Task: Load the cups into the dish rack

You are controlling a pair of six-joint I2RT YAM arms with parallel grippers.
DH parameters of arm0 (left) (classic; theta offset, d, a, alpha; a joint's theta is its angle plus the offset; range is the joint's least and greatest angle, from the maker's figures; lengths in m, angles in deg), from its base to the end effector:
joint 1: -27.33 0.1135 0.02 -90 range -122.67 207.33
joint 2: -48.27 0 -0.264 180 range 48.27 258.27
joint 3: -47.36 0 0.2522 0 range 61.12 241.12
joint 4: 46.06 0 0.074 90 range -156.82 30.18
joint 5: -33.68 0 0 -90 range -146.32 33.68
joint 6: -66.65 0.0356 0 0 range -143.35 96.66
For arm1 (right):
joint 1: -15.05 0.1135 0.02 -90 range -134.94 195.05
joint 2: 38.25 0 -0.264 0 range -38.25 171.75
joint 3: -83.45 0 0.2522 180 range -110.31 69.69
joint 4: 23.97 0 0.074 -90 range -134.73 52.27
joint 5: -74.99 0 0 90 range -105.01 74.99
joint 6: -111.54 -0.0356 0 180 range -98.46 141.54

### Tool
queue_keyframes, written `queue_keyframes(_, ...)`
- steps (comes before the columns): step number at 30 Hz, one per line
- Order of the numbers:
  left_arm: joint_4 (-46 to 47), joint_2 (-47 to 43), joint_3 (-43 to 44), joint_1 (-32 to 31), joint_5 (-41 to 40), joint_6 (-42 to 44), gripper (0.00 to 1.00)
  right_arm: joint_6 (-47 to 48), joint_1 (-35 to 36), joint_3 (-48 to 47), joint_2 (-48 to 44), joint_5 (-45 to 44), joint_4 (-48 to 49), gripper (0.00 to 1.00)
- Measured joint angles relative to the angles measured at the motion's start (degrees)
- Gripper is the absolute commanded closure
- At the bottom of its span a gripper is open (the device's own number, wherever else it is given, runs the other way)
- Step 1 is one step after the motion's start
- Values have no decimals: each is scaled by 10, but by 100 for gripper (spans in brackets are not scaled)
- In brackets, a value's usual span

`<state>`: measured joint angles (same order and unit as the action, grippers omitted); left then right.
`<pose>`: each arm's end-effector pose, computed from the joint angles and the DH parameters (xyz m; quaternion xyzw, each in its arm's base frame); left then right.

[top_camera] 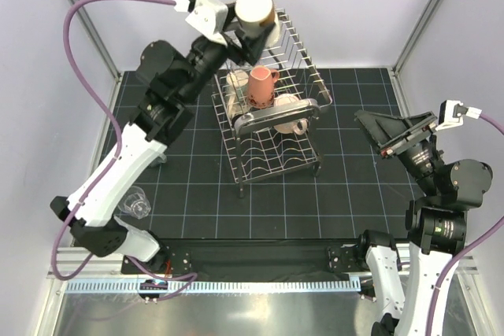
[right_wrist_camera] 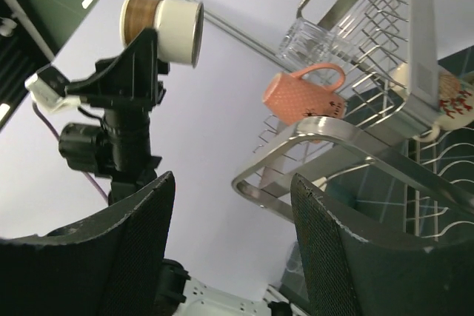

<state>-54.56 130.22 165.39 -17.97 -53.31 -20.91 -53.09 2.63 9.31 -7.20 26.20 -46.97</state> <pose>0.1984 -0.2032 0.5741 0.2302 0.4646 -0.3250 0.7909 0.0760 0.0073 0.4566 0.1602 0.5875 0.5690 0.5527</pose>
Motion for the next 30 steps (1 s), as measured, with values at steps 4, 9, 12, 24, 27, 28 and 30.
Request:
queue_keyframes(4, -28, 48, 43, 73, -4, 38, 100, 49, 0, -5, 2, 6, -40, 35)
queue_keyframes(9, -47, 119, 96, 142, 3, 49, 100, 97, 0, -17, 17, 16, -77, 35)
queue_keyframes(12, -50, 167, 129, 184, 16, 35, 100, 118, 4, -21, 25, 16, -94, 35)
queue_keyframes(24, -44, 286, 187, 262, 55, -56, 100, 155, 7, -11, 54, 16, -99, 35)
queue_keyframes(27, -38, 287, 187, 260, 72, -71, 100, 160, 7, -3, 57, 16, -99, 35)
queue_keyframes(28, -37, 287, 187, 259, 76, -76, 100, 160, 7, -1, 57, 17, -99, 35)
queue_keyframes(30, -33, 287, 183, 259, 84, -85, 100, 162, 7, 3, 59, 19, -99, 35)
